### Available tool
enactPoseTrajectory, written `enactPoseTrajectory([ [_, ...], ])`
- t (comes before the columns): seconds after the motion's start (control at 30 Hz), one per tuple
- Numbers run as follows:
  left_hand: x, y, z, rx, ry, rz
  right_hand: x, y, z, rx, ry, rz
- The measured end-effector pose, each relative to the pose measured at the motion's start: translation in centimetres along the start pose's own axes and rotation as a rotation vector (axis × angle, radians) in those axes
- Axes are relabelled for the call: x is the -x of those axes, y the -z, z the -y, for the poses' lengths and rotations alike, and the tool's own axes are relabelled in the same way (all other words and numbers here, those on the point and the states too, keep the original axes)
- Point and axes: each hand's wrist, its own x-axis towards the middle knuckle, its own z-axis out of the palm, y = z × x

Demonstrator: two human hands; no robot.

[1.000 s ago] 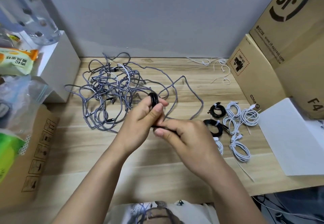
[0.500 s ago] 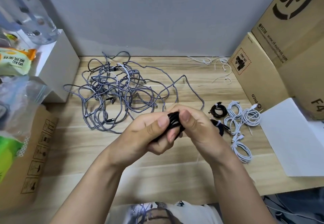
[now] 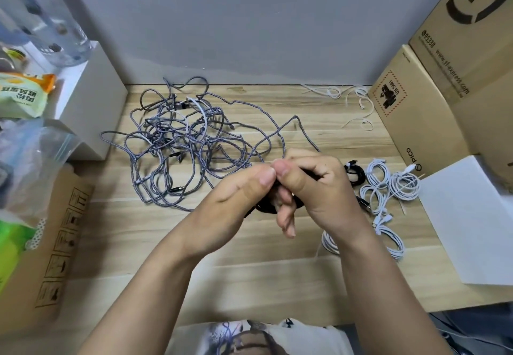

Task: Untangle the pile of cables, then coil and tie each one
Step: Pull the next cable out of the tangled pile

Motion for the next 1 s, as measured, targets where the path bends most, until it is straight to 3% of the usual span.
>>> enactPoseTrajectory([
  [0.13, -0.4, 1.4, 0.1, 0.195, 0.104, 0.15, -2.0, 0.9, -0.1, 0.093, -0.051, 0.199],
  [0.3, -2.1, 2.2, 1.2, 0.48, 0.131, -0.051, -6.8, 2.9, -2.6, 0.212, -0.139, 0.234],
  [0.4, -2.7, 3.3, 1.7, 0.581, 0.143, -0.156, -10.6, 6.8, -5.8, 0.317, -0.235, 0.045],
  [0.5, -3.5, 4.6, 2.3, 0.604, 0.151, -0.228, -14.3, 13.2, -10.1, 0.436, -0.369, -0.391],
  [0.57, -4.0, 5.4, 2.6, 0.613, 0.15, -0.255, -15.4, 17.7, -12.7, 0.616, -0.507, -0.578],
  [0.67, -4.5, 6.3, 3.0, 0.604, 0.158, -0.296, -15.1, 22.8, -14.7, 0.907, -0.736, -0.629],
  [0.77, -5.0, 6.7, 3.4, 0.589, 0.167, -0.327, -14.4, 25.6, -15.5, 1.018, -0.837, -0.616],
  [0.9, -5.2, 6.8, 4.0, 0.589, 0.173, -0.338, -13.8, 26.8, -16.1, 1.144, -0.778, -0.6],
  [1.0, -5.2, 6.7, 4.2, 0.541, 0.188, -0.347, -13.3, 26.2, -16.2, 1.43, -0.6, -0.578],
])
